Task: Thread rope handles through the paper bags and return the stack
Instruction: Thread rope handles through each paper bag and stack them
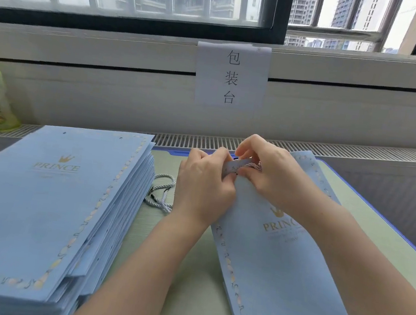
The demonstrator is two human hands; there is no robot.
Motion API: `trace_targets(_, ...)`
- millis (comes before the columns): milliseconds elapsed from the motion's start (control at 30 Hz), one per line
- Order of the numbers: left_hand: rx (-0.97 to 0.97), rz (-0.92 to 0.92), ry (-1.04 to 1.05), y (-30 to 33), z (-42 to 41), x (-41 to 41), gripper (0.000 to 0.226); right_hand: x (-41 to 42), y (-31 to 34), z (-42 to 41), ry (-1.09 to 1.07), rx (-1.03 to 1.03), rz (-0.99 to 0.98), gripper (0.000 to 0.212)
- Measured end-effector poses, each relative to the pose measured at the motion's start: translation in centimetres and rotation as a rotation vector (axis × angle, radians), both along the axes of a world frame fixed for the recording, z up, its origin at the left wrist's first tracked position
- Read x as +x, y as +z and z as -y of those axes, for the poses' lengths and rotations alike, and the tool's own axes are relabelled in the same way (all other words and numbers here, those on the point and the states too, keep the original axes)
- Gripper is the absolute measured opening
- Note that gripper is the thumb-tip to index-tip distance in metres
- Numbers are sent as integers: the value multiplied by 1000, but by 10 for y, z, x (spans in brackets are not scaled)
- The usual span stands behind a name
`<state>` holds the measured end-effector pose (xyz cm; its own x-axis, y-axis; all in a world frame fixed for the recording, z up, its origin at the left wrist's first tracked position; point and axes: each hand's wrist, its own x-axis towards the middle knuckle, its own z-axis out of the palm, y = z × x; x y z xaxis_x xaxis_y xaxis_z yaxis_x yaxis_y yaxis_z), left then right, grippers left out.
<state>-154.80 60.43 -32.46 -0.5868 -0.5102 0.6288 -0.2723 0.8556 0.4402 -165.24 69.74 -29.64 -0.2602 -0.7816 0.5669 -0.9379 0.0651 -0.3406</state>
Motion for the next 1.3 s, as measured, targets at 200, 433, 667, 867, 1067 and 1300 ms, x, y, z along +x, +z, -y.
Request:
trace_targets(200,164,82,-50,0,3,-2,10,1,-3,3,7,82,-51,15)
trace_targets(433,312,-5,-104,1,5,-1,24,-1,-2,0,-3,48,-79,13)
trace_targets(667,282,70,-102,4,1,0,18,-10,-3,-3,-42,118,-63,13)
trace_targets(867,114,129,-68,6,0,5,10,-4,-4,-5,-26,118,-33,14)
trace_targets(1067,48,126,-75,9,-2,6,12,-6,-1,-6,-41,63,-112,13)
trace_targets(1300,257,-82,-99,9,-5,4,22,-11,5,-9,-108,6,-177,22)
